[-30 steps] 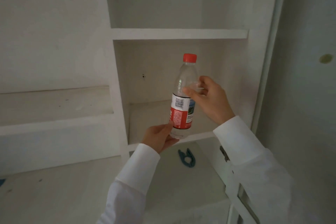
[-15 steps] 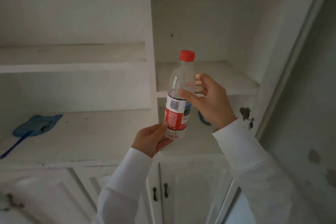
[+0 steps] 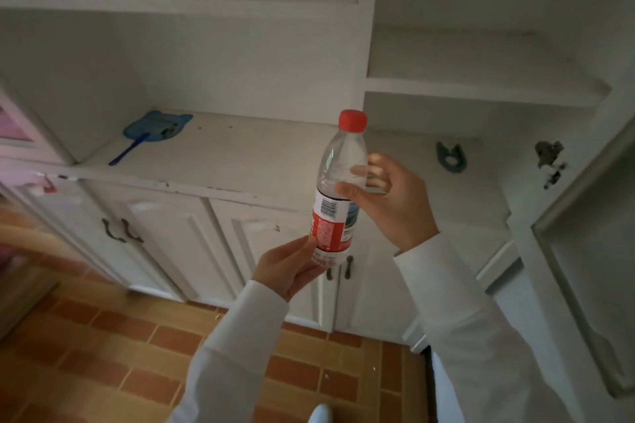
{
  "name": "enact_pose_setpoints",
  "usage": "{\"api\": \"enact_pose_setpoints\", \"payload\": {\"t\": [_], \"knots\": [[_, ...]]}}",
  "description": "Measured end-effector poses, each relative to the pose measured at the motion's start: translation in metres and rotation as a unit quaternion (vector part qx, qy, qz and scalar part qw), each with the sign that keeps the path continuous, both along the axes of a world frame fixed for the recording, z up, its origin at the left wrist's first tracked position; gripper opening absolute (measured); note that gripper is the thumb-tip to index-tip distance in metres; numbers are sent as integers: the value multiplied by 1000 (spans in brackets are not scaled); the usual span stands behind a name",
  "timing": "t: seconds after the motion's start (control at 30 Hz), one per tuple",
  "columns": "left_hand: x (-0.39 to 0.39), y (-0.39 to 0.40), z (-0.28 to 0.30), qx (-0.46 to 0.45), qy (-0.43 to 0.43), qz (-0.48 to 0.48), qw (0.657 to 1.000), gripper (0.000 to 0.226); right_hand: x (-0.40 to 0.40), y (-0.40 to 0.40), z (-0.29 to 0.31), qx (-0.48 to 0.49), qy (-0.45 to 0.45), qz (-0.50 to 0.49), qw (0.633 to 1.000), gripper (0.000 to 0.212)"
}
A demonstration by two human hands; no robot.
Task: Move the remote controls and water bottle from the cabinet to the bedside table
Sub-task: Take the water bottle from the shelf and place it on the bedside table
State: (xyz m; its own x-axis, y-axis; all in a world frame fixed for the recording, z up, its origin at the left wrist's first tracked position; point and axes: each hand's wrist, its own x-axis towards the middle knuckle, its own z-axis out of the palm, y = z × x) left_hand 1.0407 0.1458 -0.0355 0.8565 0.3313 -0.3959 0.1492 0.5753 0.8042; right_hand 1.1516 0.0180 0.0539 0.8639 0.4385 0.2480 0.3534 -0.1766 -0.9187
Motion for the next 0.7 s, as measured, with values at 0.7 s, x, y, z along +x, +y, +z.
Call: {"api": "enact_pose_setpoints", "payload": {"t": [0.7], "knots": [[-153,6,-41,-101,70,242,962,52,-99,76,-51,-52,53,233,970,57]]}}
